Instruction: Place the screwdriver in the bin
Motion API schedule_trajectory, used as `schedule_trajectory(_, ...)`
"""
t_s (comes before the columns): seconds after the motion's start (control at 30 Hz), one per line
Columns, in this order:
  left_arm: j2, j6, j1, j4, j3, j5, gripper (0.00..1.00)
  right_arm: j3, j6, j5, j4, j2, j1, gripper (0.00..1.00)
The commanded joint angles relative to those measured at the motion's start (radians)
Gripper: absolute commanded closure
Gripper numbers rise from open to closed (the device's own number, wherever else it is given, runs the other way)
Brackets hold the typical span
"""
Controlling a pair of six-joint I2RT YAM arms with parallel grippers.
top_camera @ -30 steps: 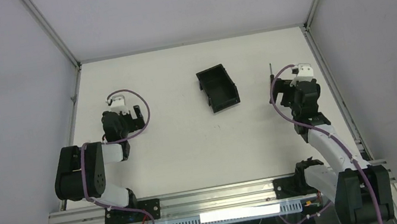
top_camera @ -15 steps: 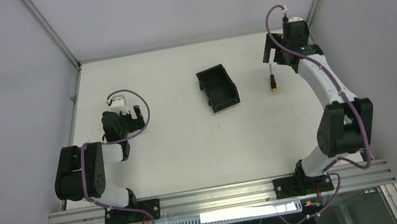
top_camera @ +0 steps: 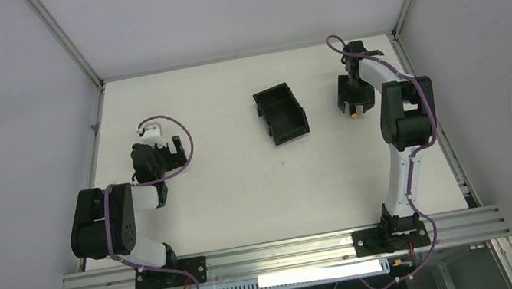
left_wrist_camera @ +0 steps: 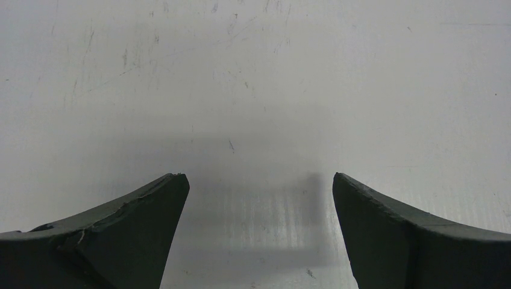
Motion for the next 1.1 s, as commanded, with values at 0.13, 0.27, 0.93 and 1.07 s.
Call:
schedule_trajectory(0.13,-0.023,-0.002,-0.001,0.027,-0.001,0.001,0.01,-0.009,-0.007,0.055,0.033,-0.016,-0.005,0.63)
schedule_trajectory(0.27,-0.023,-0.002,-0.001,0.026,-0.001,0.003,0.01,-0.02,-0.03,0.04,0.063,-0.051,-0.005,0.8)
schedule_trajectory(0.93,-0.023,-0.002,-0.001,0.027,-0.001,0.002,0.01,-0.145,-0.412,-0.381,0.142,-0.532,0.232,0.93)
schedule_trajectory(1.07,-0.023,-0.002,-0.001,0.027,-0.001,0.002,0.01,-0.141,-0.452,-0.403,0.157,-0.504,0.312,0.91)
